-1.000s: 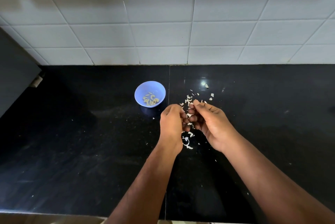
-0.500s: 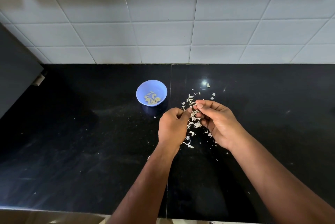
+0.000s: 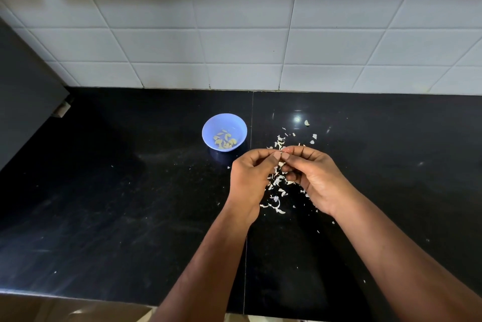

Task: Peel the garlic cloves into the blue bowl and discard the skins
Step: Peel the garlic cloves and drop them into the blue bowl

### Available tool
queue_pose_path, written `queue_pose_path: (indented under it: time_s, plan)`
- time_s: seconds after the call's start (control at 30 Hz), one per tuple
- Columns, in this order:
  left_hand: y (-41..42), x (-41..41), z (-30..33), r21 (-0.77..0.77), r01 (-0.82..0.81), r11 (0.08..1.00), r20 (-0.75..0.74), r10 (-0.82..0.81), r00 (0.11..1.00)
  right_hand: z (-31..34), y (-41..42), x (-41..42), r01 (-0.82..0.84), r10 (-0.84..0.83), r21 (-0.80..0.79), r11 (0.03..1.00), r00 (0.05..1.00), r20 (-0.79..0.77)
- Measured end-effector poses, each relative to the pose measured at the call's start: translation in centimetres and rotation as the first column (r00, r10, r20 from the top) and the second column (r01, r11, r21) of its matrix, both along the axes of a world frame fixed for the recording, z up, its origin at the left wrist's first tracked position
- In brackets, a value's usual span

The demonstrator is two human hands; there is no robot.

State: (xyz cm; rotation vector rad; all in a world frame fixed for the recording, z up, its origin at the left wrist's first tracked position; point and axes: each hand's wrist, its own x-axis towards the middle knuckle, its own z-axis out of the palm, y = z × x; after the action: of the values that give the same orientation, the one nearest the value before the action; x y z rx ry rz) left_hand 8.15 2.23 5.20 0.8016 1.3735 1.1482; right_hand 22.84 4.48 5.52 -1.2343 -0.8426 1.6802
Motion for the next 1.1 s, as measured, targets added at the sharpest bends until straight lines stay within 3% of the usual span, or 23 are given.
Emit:
queue_pose_path:
  time_s: [0.17,0.27,0.43,0.53,0.67,0.8,0.97,1.1]
  plan:
    - [0.3,-1.3,-0.3,-0.023,-0.209,0.978,-0.002,0.209,0.978,0.2,1.3,-2.3,0.104,-0.102,0.067,0.992,0.994,-0.038]
    - [0.3,-2.8,-1.0,-0.044,-0.277,0.96,-0.08,0.273,0.959,0.5,3.3,-4.1,0.111,-0.126,0.158,0.981,0.988,0.09]
    - [-0.3,-4.4,-2.0,-0.063,-0.26,0.963,-0.15,0.249,0.957,0.4,6.5,-8.1,-0.065,-0.042,0.289,0.955,0.936,0.349]
    - [-0.4,-4.7,-2.4,-0.065,-0.255,0.965,-0.174,0.241,0.955,0.1,7.4,-9.8,-0.161,-0.008,0.287,0.944,0.861,0.508]
    - [-0.5,-4.8,-2.3,-0.046,-0.236,0.971,-0.15,0.227,0.962,0.0,7.8,-9.8,-0.239,0.062,0.253,0.937,0.829,0.555]
    - [-0.3,-4.3,-2.9,-0.05,-0.2,0.979,-0.198,0.186,0.962,0.7,7.6,-8.3,-0.202,0.046,0.242,0.949,0.848,0.527]
    - [-0.4,-3.2,-2.8,-0.033,-0.109,0.993,-0.314,0.094,0.945,1.5,5.3,-2.6,-0.073,-0.102,0.287,0.955,0.829,0.55]
    - [-0.6,-2.1,-2.8,-0.049,0.011,0.999,-0.454,-0.032,0.891,-0.1,2.6,2.1,-0.106,-0.184,0.329,0.938,0.652,0.735]
